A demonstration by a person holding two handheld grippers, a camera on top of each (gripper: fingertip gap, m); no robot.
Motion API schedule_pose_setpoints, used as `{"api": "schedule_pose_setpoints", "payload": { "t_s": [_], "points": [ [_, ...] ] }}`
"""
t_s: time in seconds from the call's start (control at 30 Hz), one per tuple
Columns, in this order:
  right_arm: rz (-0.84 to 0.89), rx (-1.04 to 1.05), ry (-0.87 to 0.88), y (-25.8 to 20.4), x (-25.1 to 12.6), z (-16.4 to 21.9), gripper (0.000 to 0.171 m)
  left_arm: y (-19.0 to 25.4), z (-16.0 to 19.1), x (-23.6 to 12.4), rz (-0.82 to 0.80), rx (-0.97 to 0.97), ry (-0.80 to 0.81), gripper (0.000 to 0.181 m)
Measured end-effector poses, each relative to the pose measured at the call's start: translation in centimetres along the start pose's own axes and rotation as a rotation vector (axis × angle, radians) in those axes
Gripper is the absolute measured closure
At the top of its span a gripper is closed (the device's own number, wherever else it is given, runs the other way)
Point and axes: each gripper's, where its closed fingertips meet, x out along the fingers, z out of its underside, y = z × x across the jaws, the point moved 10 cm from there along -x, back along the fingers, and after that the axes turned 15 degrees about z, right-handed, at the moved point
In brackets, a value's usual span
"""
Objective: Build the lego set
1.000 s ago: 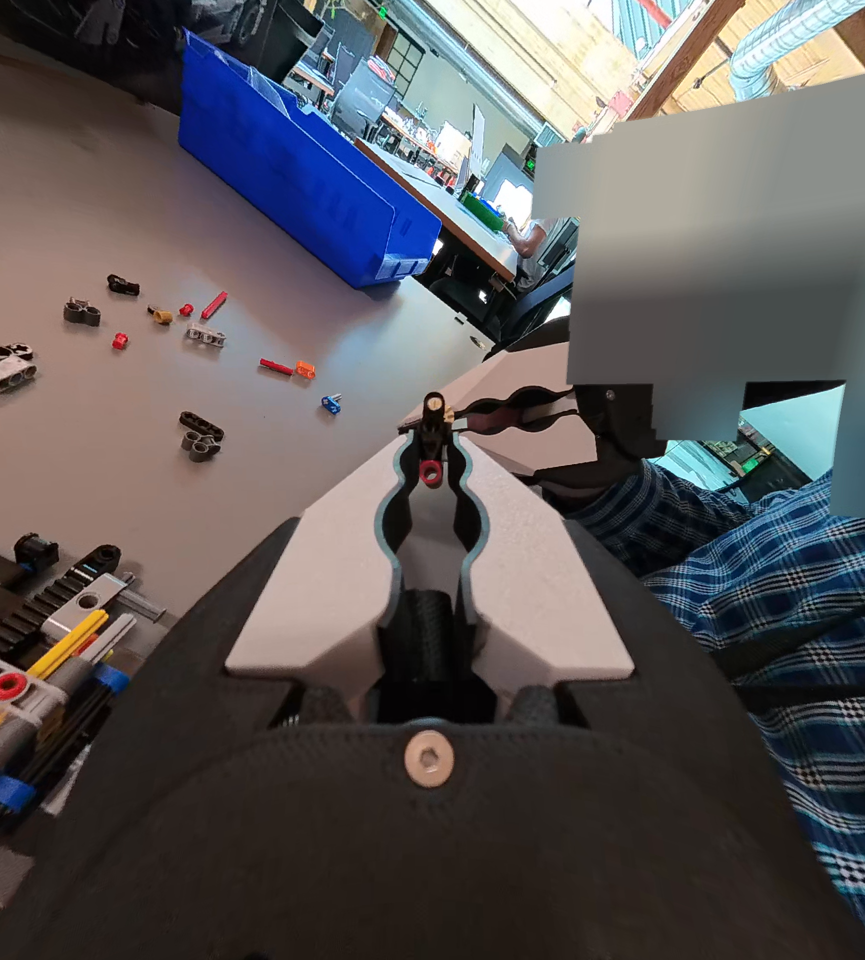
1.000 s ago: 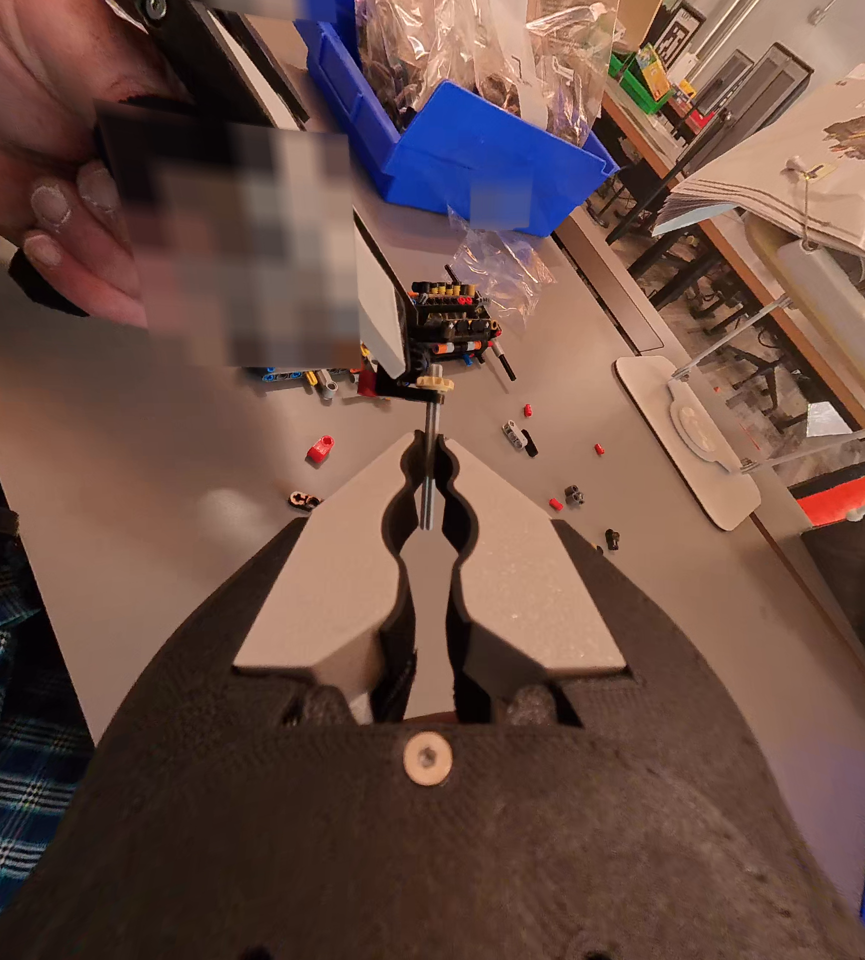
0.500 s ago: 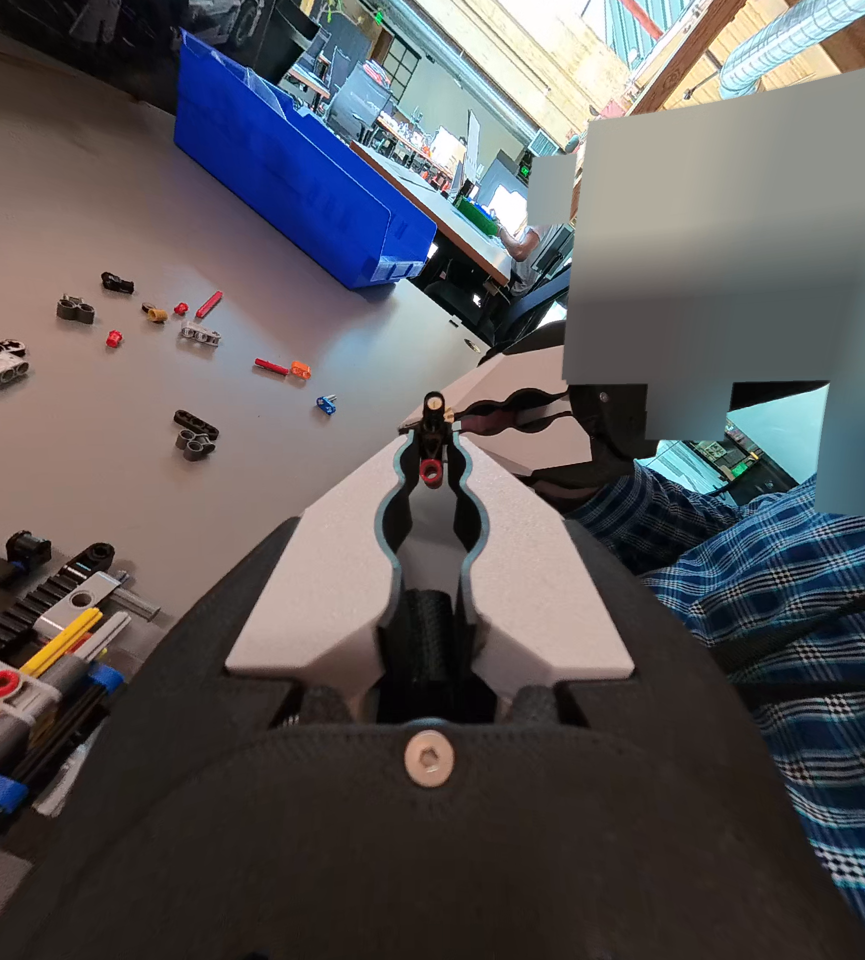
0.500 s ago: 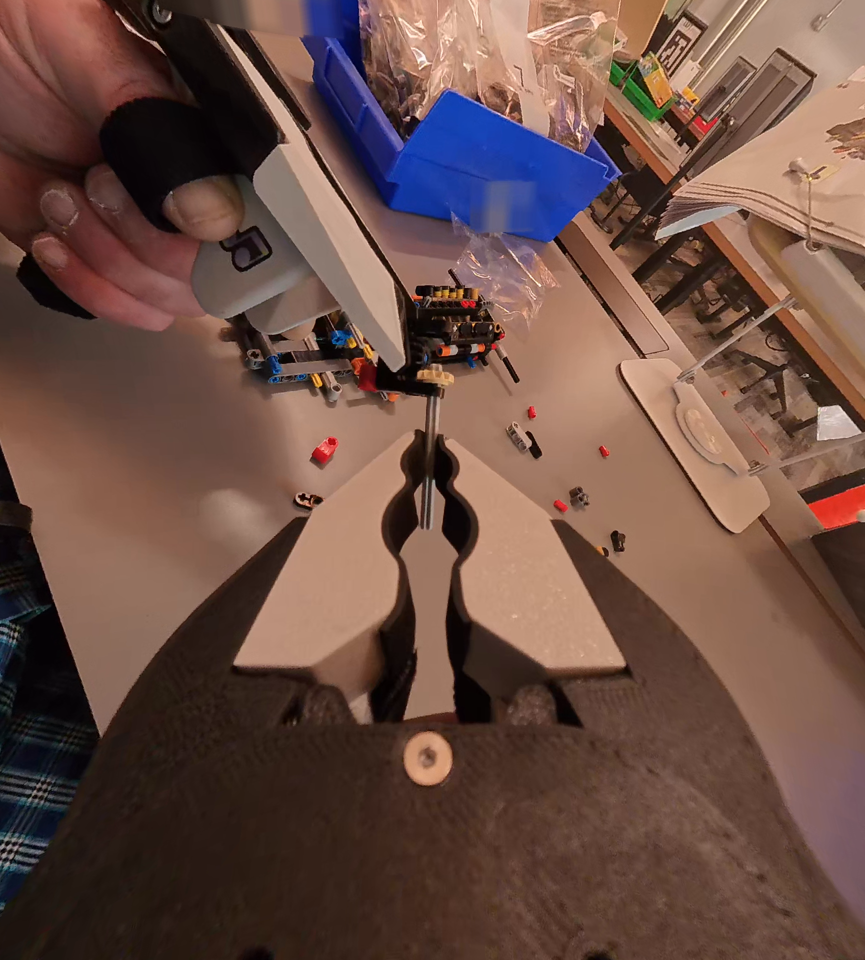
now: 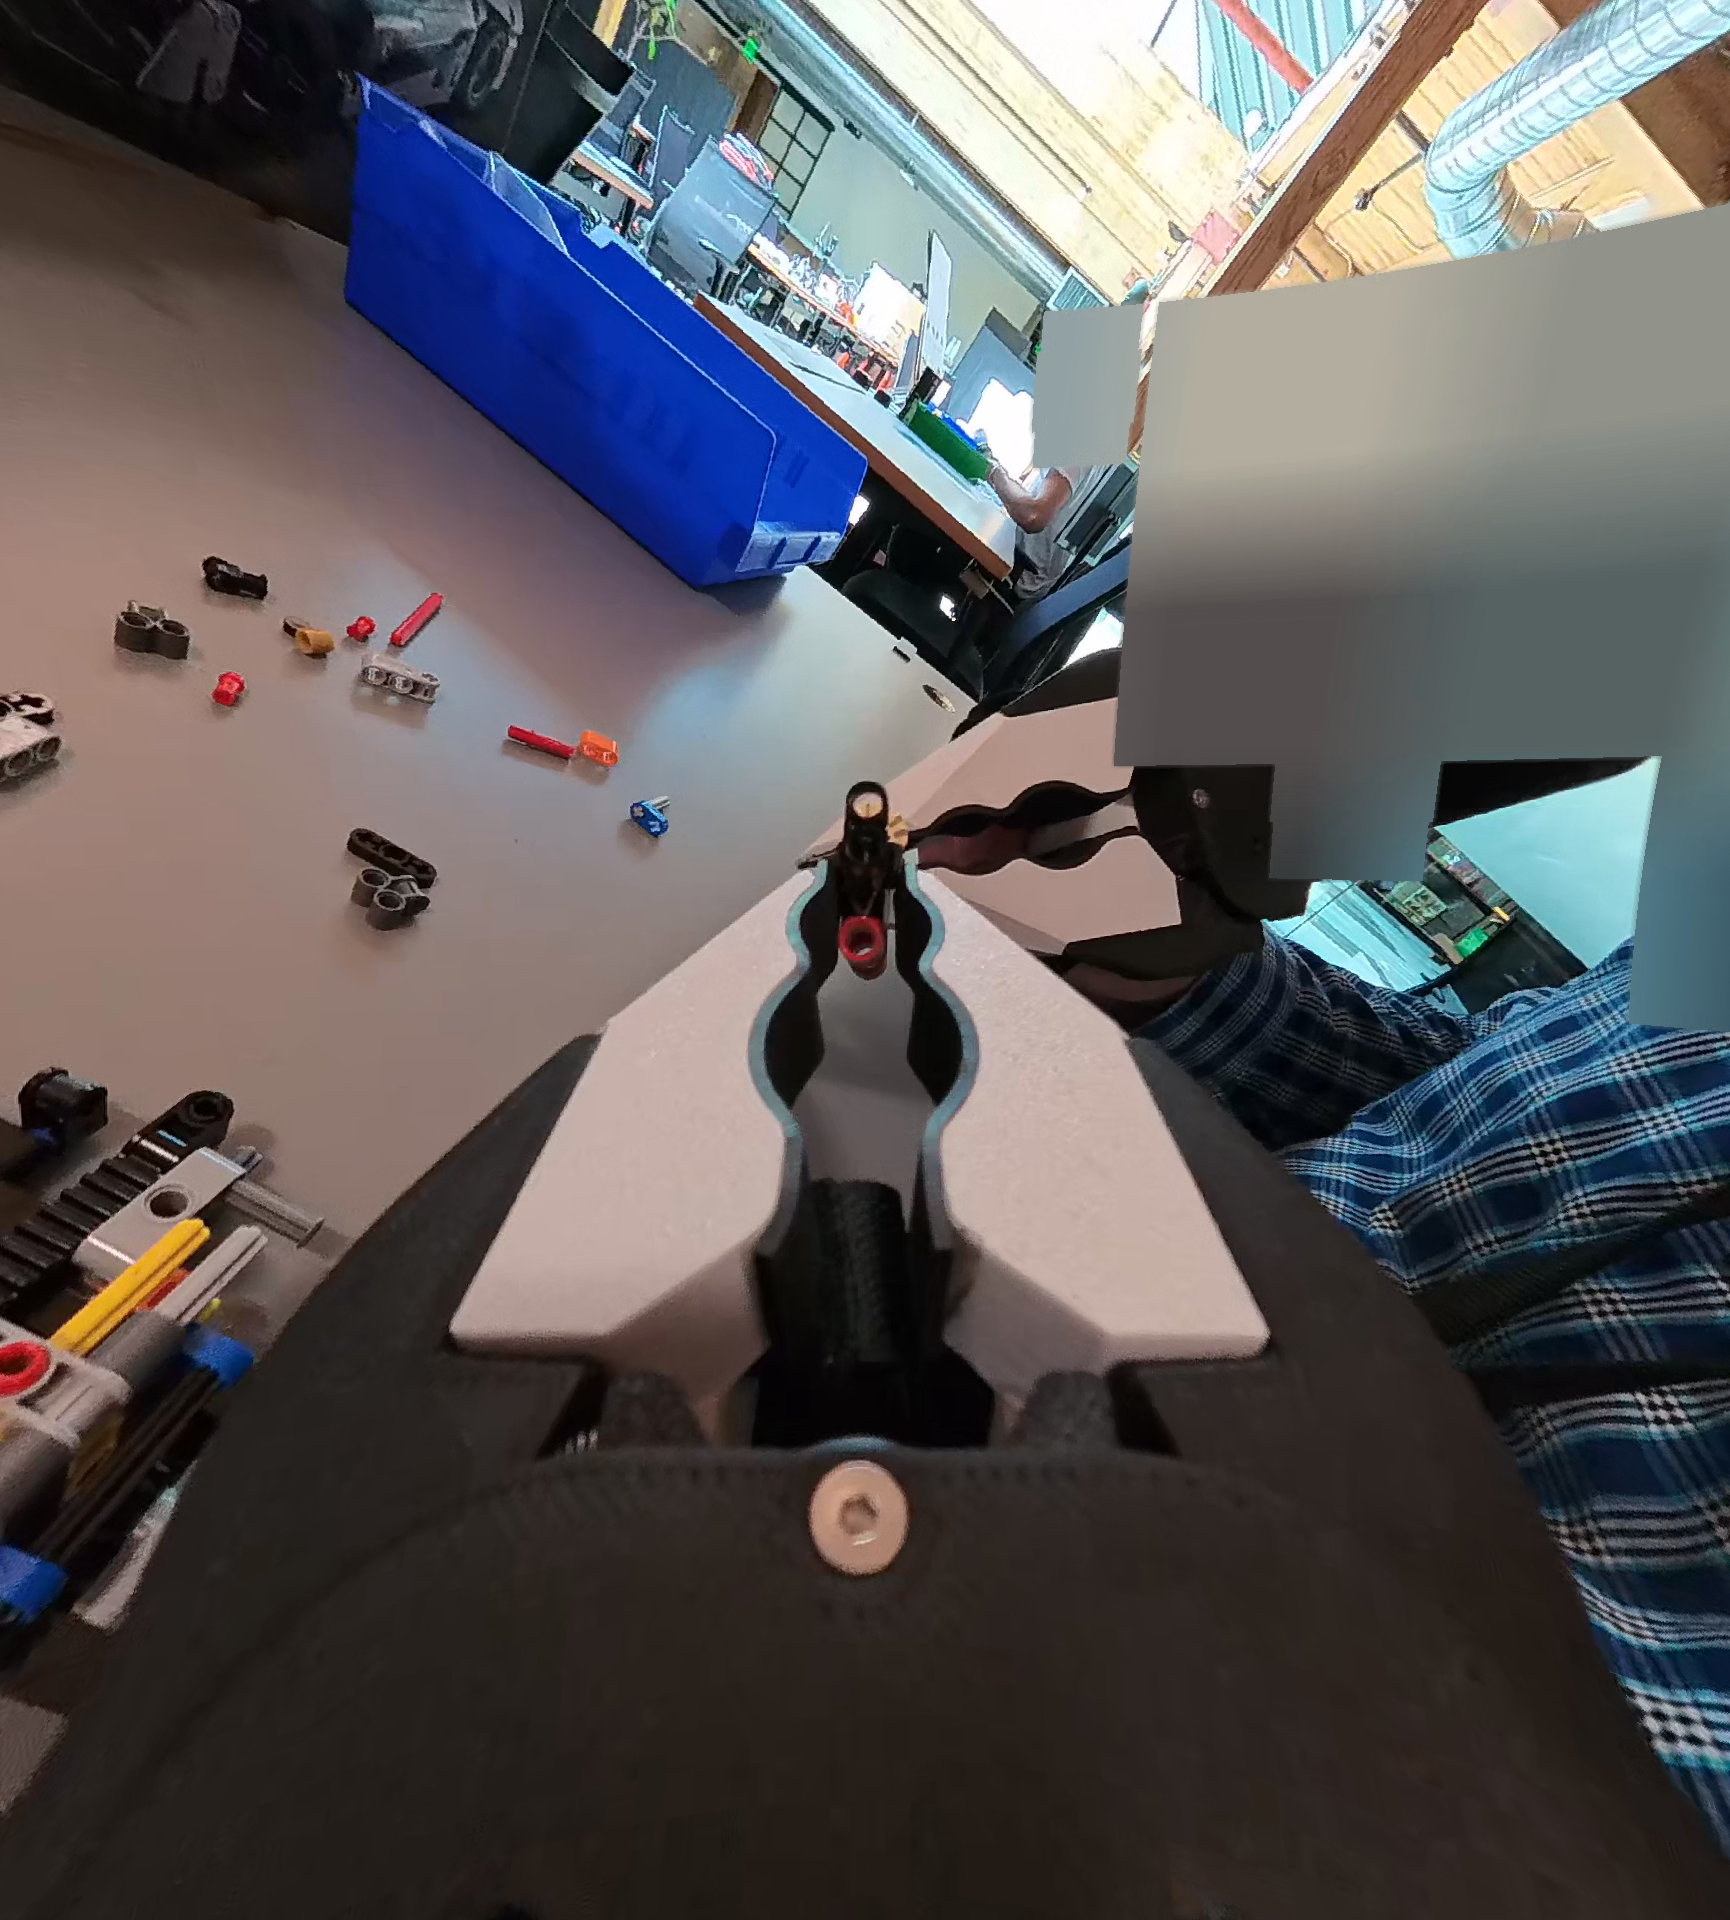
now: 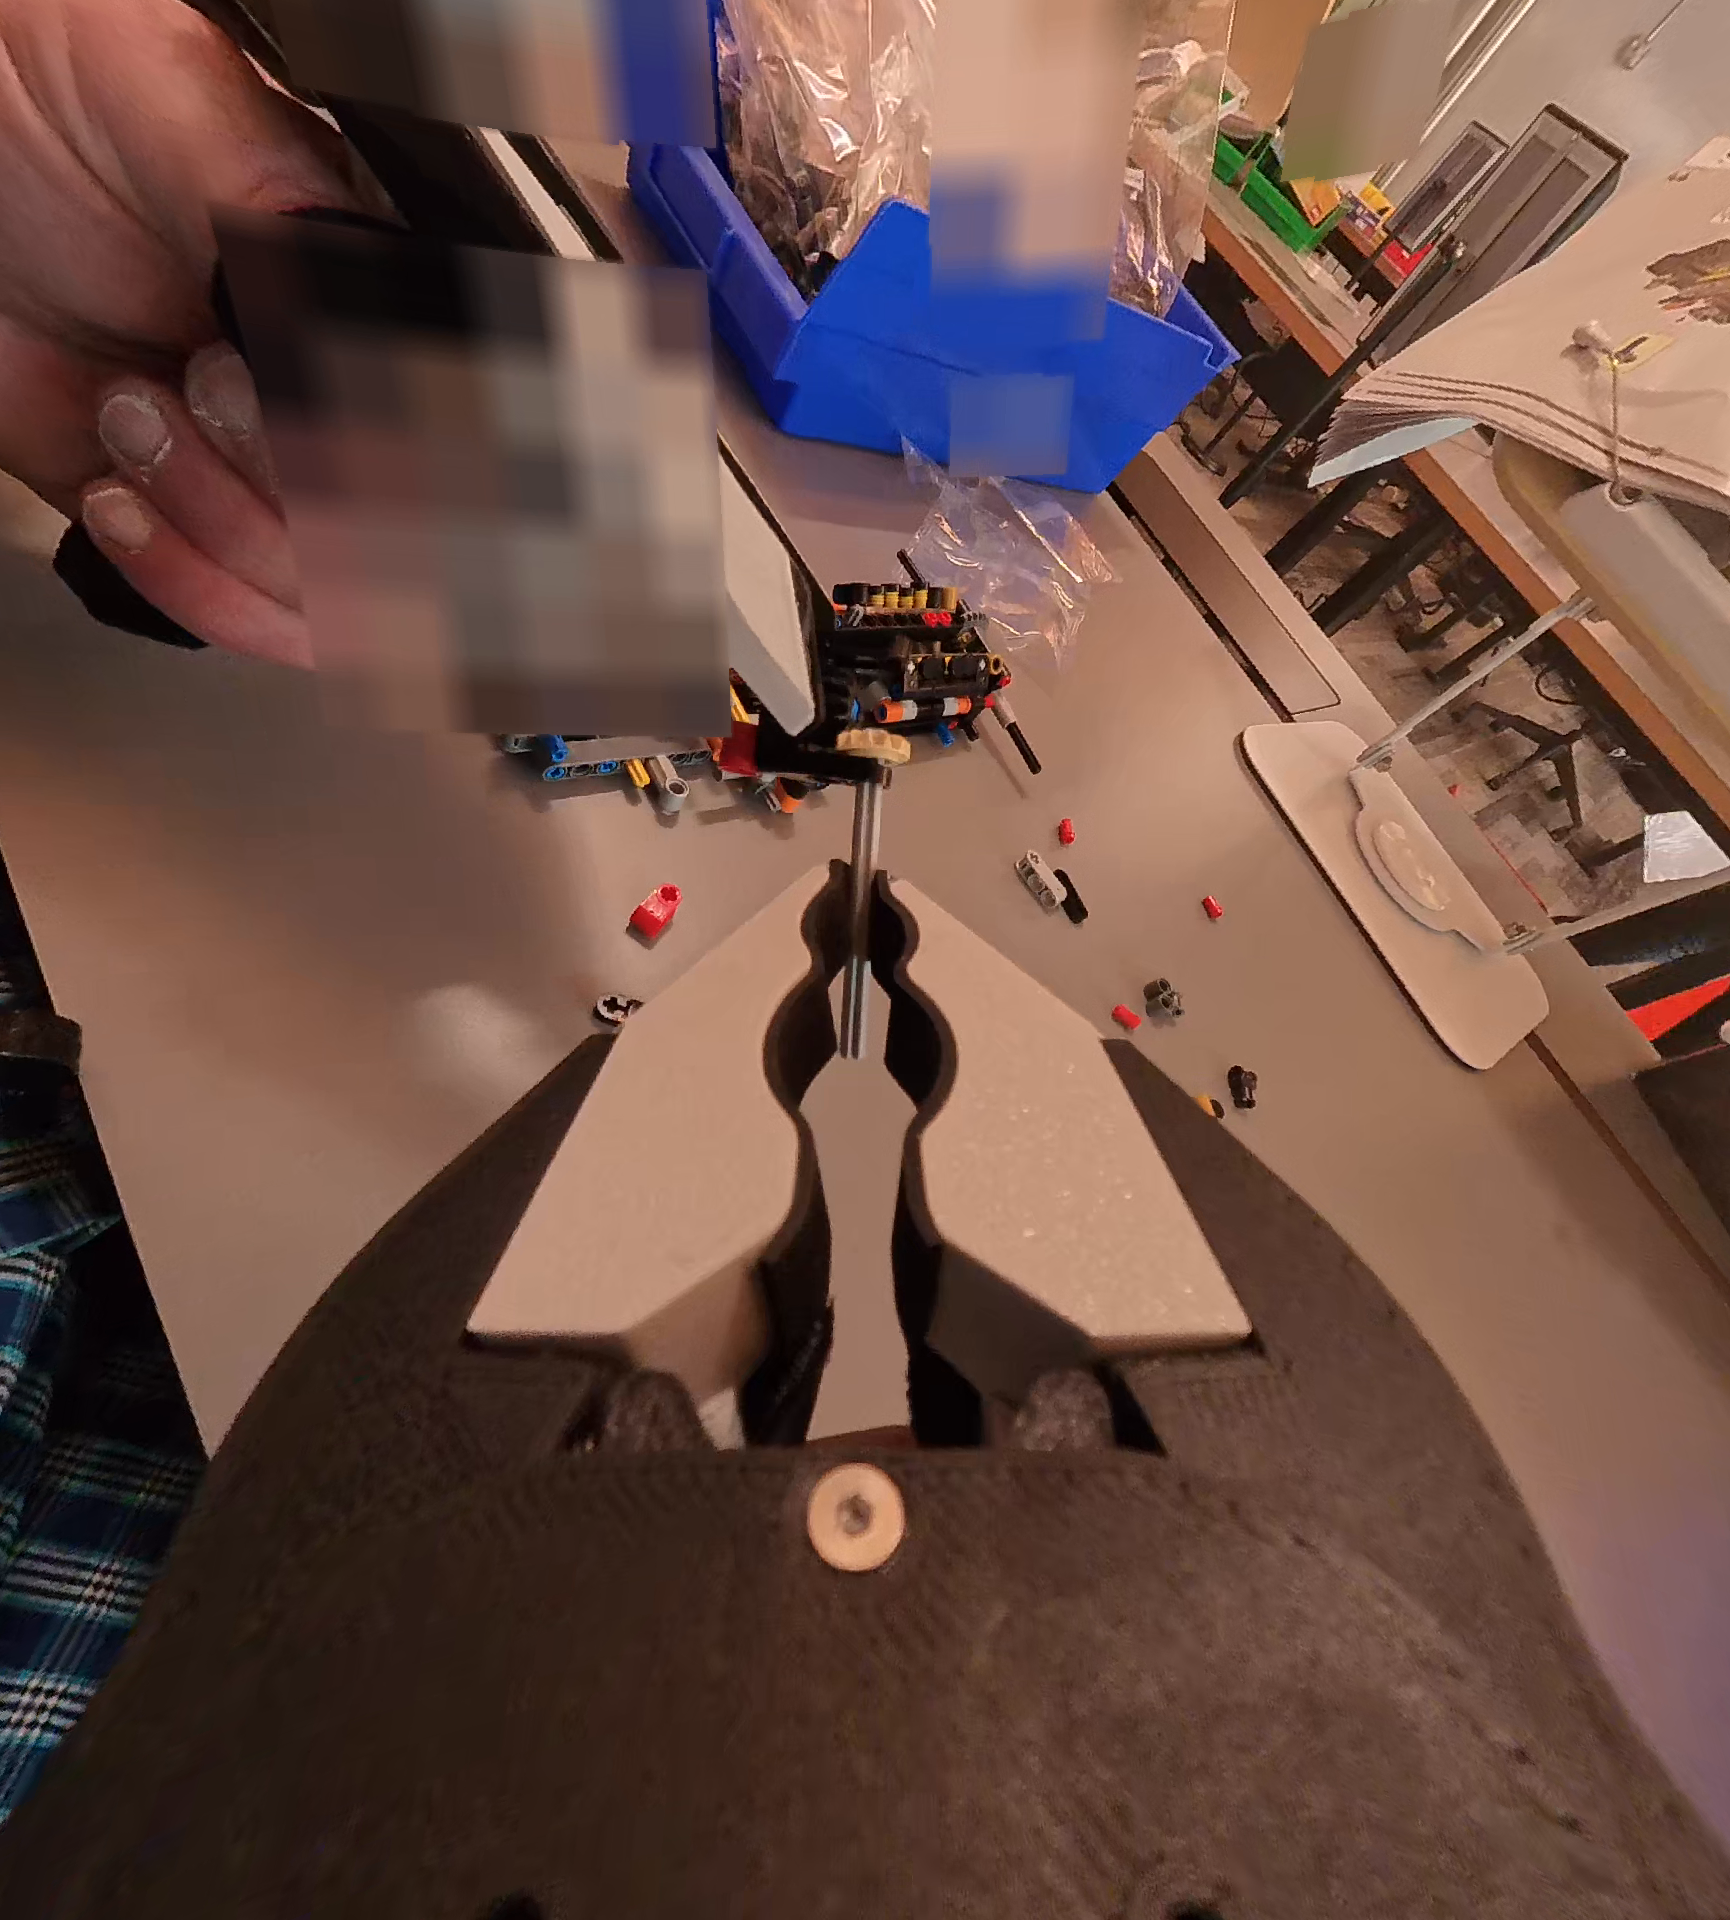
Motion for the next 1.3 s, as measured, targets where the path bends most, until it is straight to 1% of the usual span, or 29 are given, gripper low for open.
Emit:
{"api": "schedule_pose_setpoints", "payload": {
  "t_s": [0.13, 0.23, 0.27, 0.3, 0.4, 0.47, 0.53, 0.57, 0.6, 0.67, 0.77, 0.83, 0.9, 1.0, 1.07, 1.1, 1.17, 1.23, 1.3],
  "points": [
    [-0.005, 0.008, -0.002, -0.1, 0.1, 0.0, 0.171, -0.1, 0.0, 0.0, 0.026, -0.005, -0.022, 0.172],
    [-0.016, 0.064, -0.020, 0.2, 0.1, 0.0, 0.171, 0.2, -0.3, 0.1, -0.006, 0.043, -0.036, 0.169],
    [-0.015, 0.103, -0.041, 0.5, 0.2, 0.2, 0.171, 0.2, -0.4, 0.1, -0.014, 0.045, -0.029, 0.156],
    [-0.015, 0.137, -0.069, 0.8, 0.3, 0.4, 0.171, 0.2, -0.6, 0.0, -0.053, 0.070, -0.043, 0.149],
    [-0.009, 0.244, -0.128, 1.5, 0.5, 0.6, 0.171, 0.7, -0.8, 0.1, -0.188, 0.260, -0.127, 0.141],
    [-0.015, 0.296, -0.162, 1.5, 0.8, 0.7, 0.171, 1.2, -0.7, 0.8, -0.306, 0.429, -0.194, 0.139],
    [-0.018, 0.336, -0.193, 1.3, 1.0, 0.7, 0.171, 1.5, -0.2, 1.6, -0.435, 0.615, -0.302, 0.139],
    [-0.015, 0.354, -0.204, 1.2, 1.0, 0.6, 0.171, 1.5, 0.2, 2.0, -0.475, 0.685, -0.366, 0.138],
    [-0.024, 0.378, -0.213, 1.2, 1.1, 0.6, 0.171, 1.6, 0.5, 2.5, -0.501, 0.732, -0.398, 0.137],
    [-0.036, 0.426, -0.228, 1.0, 1.2, 0.6, 0.171, 1.7, 0.8, 3.0, -0.549, 0.785, -0.403, 0.139],
    [-0.046, 0.473, -0.253, 0.6, 1.4, 0.6, 0.171, 1.7, 0.8, 3.1, -0.646, 0.895, -0.414, 0.147],
    [-0.053, 0.502, -0.262, 0.5, 1.5, 0.6, 0.171, 1.8, 1.2, 3.3, -0.650, 0.941, -0.440, 0.156],
    [-0.054, 0.520, -0.256, 0.4, 1.5, 0.5, 0.171, 1.8, 1.3, 3.4, -0.664, 0.962, -0.445, 0.157],
    [-0.074, 0.549, -0.229, 0.5, 1.5, 0.4, 0.168, 1.5, 1.1, 3.1, -0.658, 0.933, -0.443, 0.157],
    [-0.063, 0.533, -0.235, 1.1, 1.4, 0.5, 0.141, 1.2, 0.9, 2.8, -0.640, 0.886, -0.457, 0.157],
    [-0.059, 0.531, -0.214, 1.6, 1.1, 0.5, 0.134, 1.0, 0.7, 2.5, -0.624, 0.846, -0.445, 0.157],
    [-0.043, 0.516, -0.188, 3.1, 0.5, 0.9, 0.141, 0.7, 0.2, 2.0, -0.602, 0.805, -0.447, 0.157],
    [-0.023, 0.465, -0.198, 4.8, -0.2, 2.1, 0.149, 0.5, -0.3, 1.3, -0.579, 0.770, -0.454, 0.157],
    [-0.004, 0.377, -0.283, 6.1, -0.4, 4.3, 0.156, 0.2, -0.7, 0.8, -0.520, 0.723, -0.453, 0.157]
  ]
}}
